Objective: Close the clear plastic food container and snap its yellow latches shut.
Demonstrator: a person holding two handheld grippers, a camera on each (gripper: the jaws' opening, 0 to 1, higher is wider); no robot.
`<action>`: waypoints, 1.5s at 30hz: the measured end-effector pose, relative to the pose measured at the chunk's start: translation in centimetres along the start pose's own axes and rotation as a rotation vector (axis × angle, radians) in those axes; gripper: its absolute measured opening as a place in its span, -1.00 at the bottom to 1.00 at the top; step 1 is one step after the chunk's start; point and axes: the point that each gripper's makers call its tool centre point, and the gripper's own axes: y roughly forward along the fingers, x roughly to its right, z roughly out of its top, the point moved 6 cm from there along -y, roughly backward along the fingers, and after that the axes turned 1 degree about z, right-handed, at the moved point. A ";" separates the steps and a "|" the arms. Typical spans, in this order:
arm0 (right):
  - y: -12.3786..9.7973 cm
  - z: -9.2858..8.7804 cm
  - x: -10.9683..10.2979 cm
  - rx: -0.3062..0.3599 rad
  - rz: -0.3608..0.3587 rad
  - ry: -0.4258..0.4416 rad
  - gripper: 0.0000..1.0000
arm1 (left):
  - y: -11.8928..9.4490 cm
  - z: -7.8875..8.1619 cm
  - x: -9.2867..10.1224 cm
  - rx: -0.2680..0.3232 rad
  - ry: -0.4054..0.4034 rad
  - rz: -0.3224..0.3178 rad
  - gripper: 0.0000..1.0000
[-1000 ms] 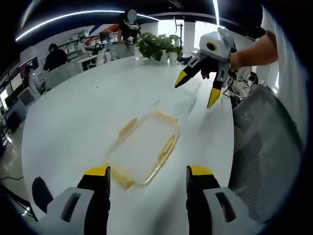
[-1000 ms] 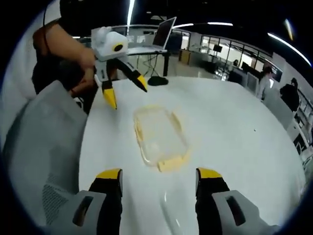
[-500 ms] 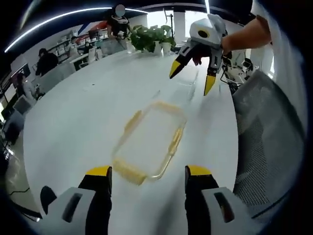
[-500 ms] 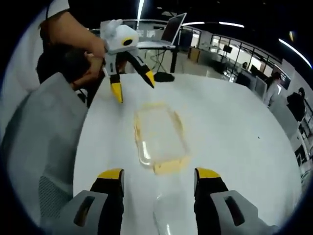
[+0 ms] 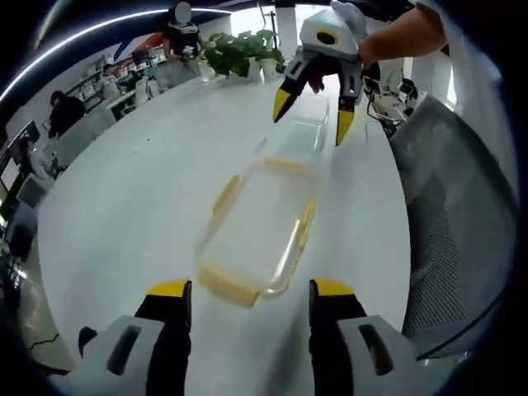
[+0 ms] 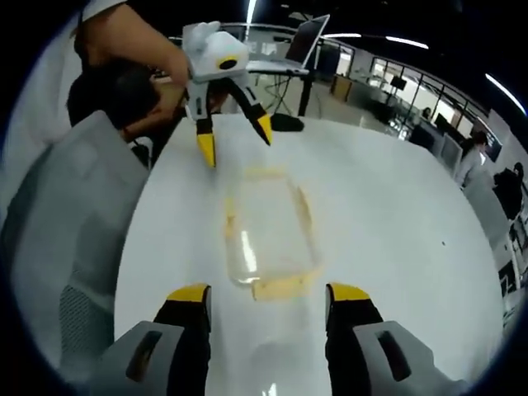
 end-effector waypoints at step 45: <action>4.7 -0.6 1.6 -0.232 0.120 -0.084 0.00 | 3.1 -0.8 -2.9 -0.190 0.302 -0.124 -0.07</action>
